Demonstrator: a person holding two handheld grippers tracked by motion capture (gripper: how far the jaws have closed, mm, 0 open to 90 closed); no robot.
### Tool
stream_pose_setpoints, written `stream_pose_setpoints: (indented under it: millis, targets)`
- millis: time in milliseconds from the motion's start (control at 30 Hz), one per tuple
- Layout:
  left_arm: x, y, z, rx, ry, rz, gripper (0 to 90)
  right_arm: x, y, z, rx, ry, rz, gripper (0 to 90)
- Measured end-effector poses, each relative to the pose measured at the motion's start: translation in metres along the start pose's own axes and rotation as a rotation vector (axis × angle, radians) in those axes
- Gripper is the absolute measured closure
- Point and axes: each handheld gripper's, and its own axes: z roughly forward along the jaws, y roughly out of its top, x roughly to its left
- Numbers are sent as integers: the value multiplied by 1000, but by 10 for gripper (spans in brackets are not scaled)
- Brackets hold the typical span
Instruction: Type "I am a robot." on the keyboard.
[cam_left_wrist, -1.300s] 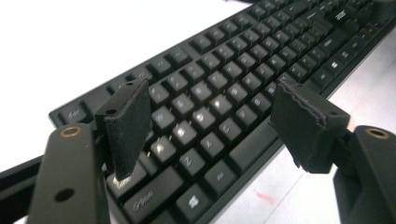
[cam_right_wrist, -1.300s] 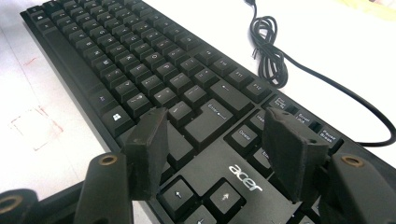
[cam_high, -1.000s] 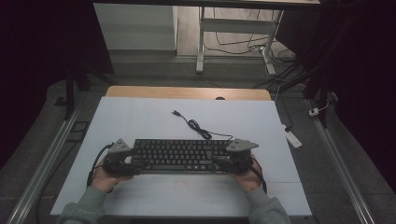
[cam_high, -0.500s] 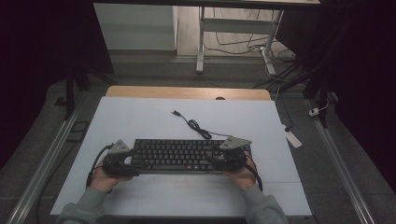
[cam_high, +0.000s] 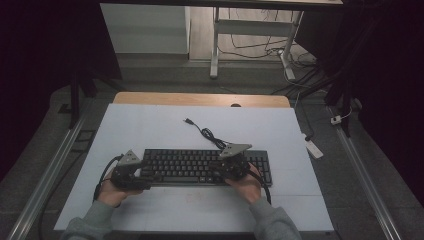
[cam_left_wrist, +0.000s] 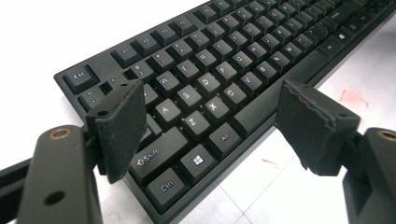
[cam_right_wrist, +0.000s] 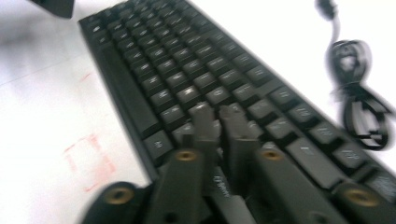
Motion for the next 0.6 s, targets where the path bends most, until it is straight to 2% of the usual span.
stream_pose_setpoints:
  millis: [267, 433, 600]
  targets:
    - [-1, 0, 0, 0, -1, 2, 250, 8, 10, 20, 40, 20, -29, 896]
    - [-1, 0, 0, 0, -3, 2, 248, 9, 10, 30, 64, 20, -15, 896]
    - [-1, 0, 1, 3, -3, 0, 247, 9, 9, 33, 78, 21, -18, 896]
